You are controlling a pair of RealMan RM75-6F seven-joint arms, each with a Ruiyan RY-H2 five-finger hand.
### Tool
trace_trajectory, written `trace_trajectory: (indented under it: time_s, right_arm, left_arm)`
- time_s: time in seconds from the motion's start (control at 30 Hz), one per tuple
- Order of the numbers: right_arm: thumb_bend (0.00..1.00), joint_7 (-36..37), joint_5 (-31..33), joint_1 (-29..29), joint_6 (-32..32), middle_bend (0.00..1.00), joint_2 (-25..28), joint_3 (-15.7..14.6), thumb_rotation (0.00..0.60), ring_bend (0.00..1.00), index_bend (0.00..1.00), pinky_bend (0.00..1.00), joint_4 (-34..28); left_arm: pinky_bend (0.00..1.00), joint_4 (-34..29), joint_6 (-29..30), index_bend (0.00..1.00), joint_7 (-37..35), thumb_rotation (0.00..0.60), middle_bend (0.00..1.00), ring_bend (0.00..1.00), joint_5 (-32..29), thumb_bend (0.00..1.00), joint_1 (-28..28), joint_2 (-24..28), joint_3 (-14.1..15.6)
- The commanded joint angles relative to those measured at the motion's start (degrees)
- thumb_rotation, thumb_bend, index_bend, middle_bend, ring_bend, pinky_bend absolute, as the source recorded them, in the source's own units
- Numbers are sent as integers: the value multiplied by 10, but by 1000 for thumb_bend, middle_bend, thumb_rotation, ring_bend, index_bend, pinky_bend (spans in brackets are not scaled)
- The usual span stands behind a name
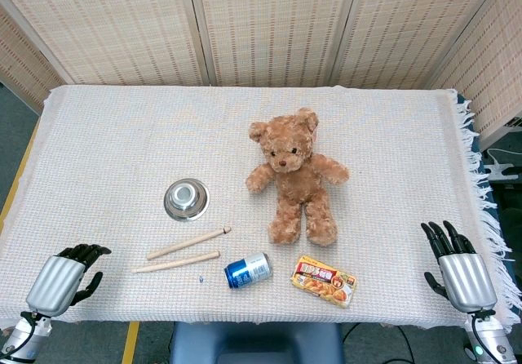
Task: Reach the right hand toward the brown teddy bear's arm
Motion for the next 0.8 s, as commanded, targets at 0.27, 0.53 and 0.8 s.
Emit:
trace_trajectory:
  time_s: [0.27, 0.53, 0.8]
  right_arm:
    - [141, 16, -6, 3, 0, 74, 0, 2, 600, 0, 0, 206, 4]
    - [141, 142, -77, 36, 21, 114, -51, 15, 600, 12, 33, 224, 93]
    - [142, 107, -86, 90, 35, 169, -139, 73, 600, 48, 102, 252, 181]
  left_arm:
    - [493, -4, 2, 321, 3, 600, 349, 329, 3, 437, 1, 1, 1]
    - [493, 6, -13, 322, -4, 600, 349, 329, -9, 438, -4, -2, -1]
    - [494, -2, 1, 321, -3, 600, 350, 330, -2, 438, 2, 3, 0]
